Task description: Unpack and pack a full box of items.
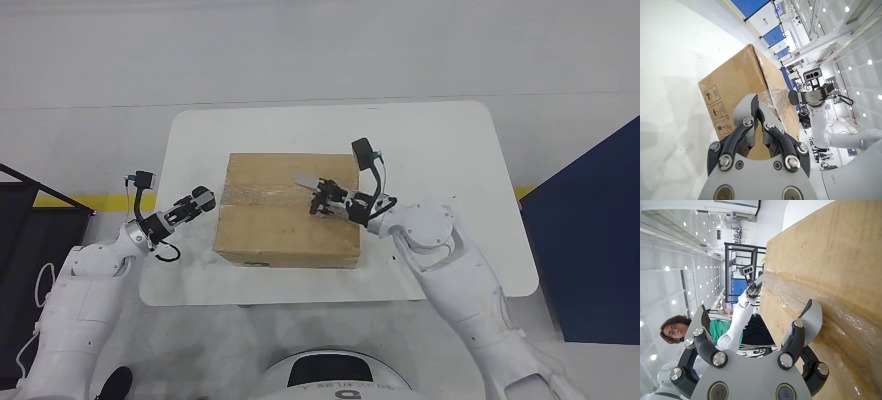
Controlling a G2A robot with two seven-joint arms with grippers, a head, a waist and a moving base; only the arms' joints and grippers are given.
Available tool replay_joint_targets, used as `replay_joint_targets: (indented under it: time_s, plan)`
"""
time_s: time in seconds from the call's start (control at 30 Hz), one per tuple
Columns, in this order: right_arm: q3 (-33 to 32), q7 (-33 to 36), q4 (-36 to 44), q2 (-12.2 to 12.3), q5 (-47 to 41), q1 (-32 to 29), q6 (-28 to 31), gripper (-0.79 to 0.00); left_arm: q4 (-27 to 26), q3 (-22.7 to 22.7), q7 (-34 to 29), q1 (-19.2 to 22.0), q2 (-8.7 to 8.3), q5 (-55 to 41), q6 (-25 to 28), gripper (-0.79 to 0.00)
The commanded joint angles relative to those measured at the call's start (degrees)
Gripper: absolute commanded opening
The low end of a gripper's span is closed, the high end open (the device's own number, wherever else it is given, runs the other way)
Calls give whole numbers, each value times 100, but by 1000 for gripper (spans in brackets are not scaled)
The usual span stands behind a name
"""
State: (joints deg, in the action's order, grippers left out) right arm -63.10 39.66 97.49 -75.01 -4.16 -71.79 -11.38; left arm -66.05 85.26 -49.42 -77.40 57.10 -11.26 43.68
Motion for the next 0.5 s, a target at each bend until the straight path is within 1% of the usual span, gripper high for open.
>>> replay_joint_targets:
  time_s: [0.0,0.2,0.37,0.47]
  plan:
    - [88,-59,-47,-21,-76,80,-128,0,0,0,-2,0,0,-3,0,-785]
    - [392,-208,-313,-117,-398,449,-338,0,0,0,-2,0,0,-3,0,-785]
    - [399,-406,-541,-164,-748,592,-417,0,0,0,-2,0,0,-3,0,-785]
    - [387,-363,-621,-174,-908,636,-399,0,0,0,-2,0,0,-3,0,-785]
